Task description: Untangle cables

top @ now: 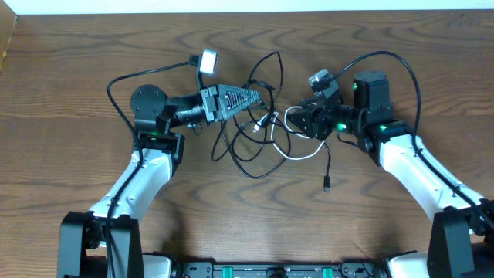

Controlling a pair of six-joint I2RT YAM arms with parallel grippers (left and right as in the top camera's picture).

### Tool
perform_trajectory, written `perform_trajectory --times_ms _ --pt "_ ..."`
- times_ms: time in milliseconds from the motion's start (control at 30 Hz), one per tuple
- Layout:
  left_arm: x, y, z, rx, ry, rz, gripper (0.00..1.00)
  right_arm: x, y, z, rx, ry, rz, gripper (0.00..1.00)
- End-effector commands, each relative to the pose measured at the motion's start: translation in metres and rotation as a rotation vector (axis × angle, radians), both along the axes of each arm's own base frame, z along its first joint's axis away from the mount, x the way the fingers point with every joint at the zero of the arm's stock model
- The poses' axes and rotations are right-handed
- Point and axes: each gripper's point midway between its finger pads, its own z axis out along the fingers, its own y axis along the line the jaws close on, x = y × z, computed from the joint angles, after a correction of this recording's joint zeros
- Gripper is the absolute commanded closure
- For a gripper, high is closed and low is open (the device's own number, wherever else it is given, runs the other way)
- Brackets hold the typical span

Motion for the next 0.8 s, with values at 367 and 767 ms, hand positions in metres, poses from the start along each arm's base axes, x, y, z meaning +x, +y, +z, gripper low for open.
perform_trajectory --times_ms 367,767 --pt "0.012 0.012 0.063 -0.205 0.061 0.113 0.92 -0.011 0.030 -0.021 0.150 0.043 0.201 0.34" --pt "0.011 0.011 0.063 -0.205 0.061 0.112 0.92 -0.008 0.050 0.001 0.259 -0.015 0.262 0.38"
